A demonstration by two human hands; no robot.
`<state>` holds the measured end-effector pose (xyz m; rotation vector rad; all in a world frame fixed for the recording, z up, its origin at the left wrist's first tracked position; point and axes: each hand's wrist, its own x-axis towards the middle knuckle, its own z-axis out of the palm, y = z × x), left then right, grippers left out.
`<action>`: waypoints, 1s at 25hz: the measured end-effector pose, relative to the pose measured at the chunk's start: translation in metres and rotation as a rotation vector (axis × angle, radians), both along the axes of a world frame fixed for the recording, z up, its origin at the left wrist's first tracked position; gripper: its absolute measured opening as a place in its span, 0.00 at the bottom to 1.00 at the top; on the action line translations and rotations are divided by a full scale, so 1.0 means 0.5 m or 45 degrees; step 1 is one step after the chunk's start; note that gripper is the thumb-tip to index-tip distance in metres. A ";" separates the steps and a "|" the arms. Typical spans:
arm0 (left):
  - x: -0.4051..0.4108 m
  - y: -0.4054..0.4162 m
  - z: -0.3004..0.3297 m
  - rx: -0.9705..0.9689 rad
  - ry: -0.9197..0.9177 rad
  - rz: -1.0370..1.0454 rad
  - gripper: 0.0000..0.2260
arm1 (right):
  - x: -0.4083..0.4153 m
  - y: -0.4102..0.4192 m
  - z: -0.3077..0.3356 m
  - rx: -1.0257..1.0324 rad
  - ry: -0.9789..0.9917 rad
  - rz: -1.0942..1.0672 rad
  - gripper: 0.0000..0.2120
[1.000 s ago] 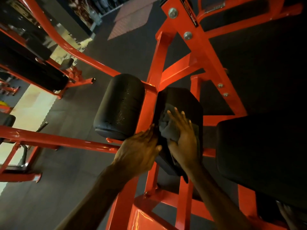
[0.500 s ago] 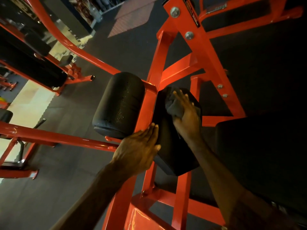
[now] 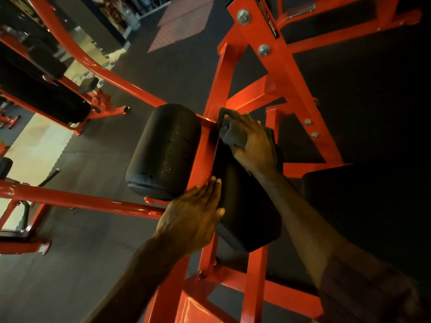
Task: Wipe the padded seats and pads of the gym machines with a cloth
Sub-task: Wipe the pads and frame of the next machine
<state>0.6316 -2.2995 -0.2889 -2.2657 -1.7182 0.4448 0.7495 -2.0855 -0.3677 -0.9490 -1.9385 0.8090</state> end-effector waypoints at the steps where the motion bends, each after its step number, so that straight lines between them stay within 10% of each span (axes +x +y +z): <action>1: 0.000 -0.001 -0.001 0.003 -0.001 0.000 0.27 | -0.004 0.012 -0.002 -0.037 0.038 -0.014 0.28; 5: 0.004 -0.003 -0.001 -0.002 -0.016 0.024 0.28 | -0.007 0.052 -0.030 -0.193 0.102 -0.107 0.17; 22: -0.004 0.001 0.002 0.012 0.044 -0.024 0.29 | 0.091 0.160 -0.147 -1.273 0.338 -0.071 0.51; 25: -0.004 0.002 0.001 -0.002 0.044 -0.010 0.29 | 0.124 0.130 -0.195 -1.438 0.473 -0.115 0.45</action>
